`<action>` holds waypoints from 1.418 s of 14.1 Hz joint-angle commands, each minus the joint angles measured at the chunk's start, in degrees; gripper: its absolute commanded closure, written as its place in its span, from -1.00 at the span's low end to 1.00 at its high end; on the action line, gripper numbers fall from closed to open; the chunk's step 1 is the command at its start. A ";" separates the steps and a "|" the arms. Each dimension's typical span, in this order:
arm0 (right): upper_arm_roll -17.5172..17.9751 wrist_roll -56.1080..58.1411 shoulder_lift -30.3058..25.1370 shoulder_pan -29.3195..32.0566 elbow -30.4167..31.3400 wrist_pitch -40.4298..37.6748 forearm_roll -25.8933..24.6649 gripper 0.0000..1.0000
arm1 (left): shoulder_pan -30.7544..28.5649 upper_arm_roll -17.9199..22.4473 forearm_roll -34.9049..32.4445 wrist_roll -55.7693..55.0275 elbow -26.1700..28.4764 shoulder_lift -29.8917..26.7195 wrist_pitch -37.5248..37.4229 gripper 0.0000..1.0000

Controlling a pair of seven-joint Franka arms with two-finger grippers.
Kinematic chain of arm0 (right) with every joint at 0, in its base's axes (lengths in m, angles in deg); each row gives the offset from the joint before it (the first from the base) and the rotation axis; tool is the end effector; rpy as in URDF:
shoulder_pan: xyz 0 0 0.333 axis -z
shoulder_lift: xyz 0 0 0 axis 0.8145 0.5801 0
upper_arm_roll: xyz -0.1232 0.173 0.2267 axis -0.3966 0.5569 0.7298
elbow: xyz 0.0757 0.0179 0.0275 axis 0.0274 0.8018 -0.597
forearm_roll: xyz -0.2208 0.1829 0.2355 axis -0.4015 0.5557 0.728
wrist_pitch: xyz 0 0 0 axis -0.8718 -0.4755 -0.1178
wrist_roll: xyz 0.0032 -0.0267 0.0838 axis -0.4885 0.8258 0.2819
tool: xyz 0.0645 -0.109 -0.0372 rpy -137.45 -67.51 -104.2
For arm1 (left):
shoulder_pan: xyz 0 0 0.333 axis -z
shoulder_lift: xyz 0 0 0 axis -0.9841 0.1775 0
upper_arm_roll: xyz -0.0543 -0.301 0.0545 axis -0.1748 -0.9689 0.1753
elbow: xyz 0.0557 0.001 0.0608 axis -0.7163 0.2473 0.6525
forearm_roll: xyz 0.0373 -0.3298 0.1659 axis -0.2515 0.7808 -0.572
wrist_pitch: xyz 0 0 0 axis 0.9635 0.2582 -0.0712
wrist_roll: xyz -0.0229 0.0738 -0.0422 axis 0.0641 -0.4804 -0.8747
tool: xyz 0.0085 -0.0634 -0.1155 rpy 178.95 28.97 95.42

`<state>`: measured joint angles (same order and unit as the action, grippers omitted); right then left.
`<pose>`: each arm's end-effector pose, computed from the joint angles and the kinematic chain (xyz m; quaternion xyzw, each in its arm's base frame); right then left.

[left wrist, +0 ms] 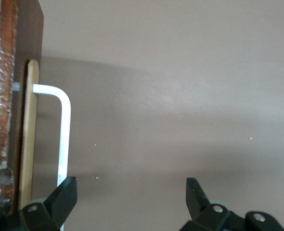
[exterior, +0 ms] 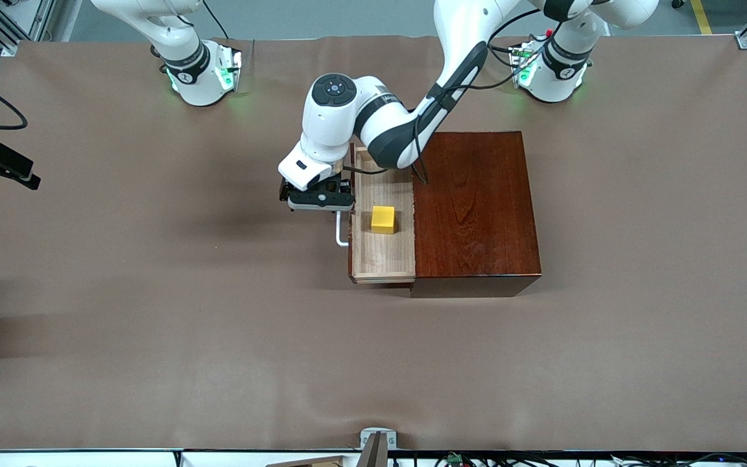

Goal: Open drawer, take yellow block, close drawer

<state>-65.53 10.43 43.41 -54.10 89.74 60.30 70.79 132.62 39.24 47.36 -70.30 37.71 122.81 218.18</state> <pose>0.5341 -0.0472 0.5976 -0.9995 0.0288 -0.0111 0.0022 0.4399 -0.6170 0.3207 0.9862 0.0472 0.0767 0.1389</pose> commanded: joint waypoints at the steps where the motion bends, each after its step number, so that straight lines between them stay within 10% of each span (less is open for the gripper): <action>1: 0.22 -0.09 0.52 0.36 -1.20 -0.25 -0.26 -1.00 | -2.82 0.43 3.60 -0.26 -0.30 -7.02 -8.11 -1.00; 12: 0.75 -0.08 9.20 -6.05 -1.55 5.63 0.18 -1.00 | -22.32 0.78 2.99 19.13 1.28 -29.28 -43.19 -1.00; 20: 0.75 -0.61 18.60 -15.37 -1.55 15.63 0.27 -1.00 | -37.01 0.69 2.91 32.33 16.56 -42.11 -44.80 -1.00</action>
<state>-64.30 10.33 58.48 -67.41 89.73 73.62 71.09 97.43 40.35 49.90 -39.59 46.43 86.22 171.31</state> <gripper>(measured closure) 0.000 0.000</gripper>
